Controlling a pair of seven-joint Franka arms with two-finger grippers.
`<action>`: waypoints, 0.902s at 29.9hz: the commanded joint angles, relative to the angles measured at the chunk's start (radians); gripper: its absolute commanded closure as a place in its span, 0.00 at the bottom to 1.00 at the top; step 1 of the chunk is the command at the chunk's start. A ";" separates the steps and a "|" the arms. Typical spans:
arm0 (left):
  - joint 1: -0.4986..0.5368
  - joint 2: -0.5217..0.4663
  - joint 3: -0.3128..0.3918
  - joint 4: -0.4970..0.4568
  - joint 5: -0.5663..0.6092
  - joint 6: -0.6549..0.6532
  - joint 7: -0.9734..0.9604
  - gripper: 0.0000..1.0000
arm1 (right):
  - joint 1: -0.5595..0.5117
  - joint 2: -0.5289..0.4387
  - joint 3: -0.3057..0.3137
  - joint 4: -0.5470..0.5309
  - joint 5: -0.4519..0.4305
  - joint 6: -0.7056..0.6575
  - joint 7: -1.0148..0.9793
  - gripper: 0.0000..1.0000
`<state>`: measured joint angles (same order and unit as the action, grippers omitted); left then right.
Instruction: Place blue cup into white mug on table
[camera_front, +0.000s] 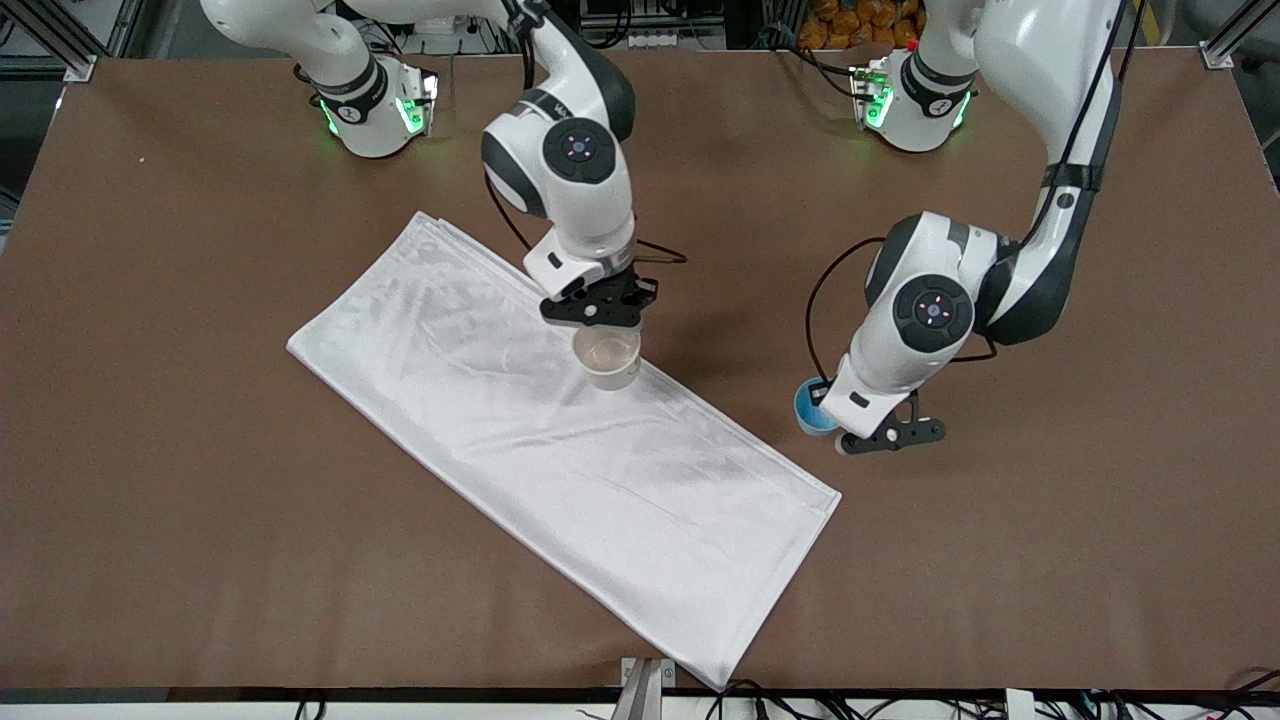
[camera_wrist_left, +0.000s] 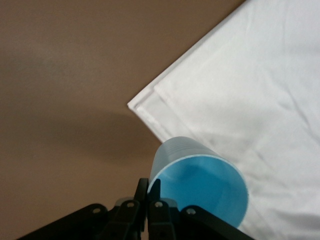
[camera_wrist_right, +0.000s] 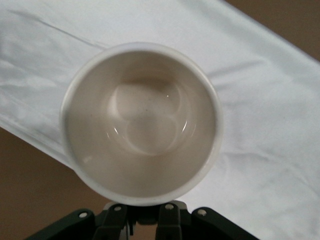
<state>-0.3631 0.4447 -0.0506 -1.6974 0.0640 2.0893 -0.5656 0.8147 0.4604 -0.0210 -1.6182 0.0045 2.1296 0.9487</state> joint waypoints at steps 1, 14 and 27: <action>0.007 -0.191 -0.005 -0.212 0.028 0.020 0.039 1.00 | 0.070 0.110 -0.008 0.133 -0.020 -0.008 0.129 1.00; 0.010 -0.319 -0.017 -0.338 0.028 0.023 0.070 1.00 | 0.176 0.210 -0.010 0.201 -0.075 0.099 0.275 1.00; 0.075 -0.440 -0.018 -0.400 -0.032 -0.002 0.233 1.00 | 0.222 0.359 -0.011 0.353 -0.159 0.104 0.338 1.00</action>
<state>-0.3339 0.0919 -0.0598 -2.0348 0.0613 2.0940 -0.4163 1.0160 0.7219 -0.0235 -1.3813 -0.1089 2.2410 1.2410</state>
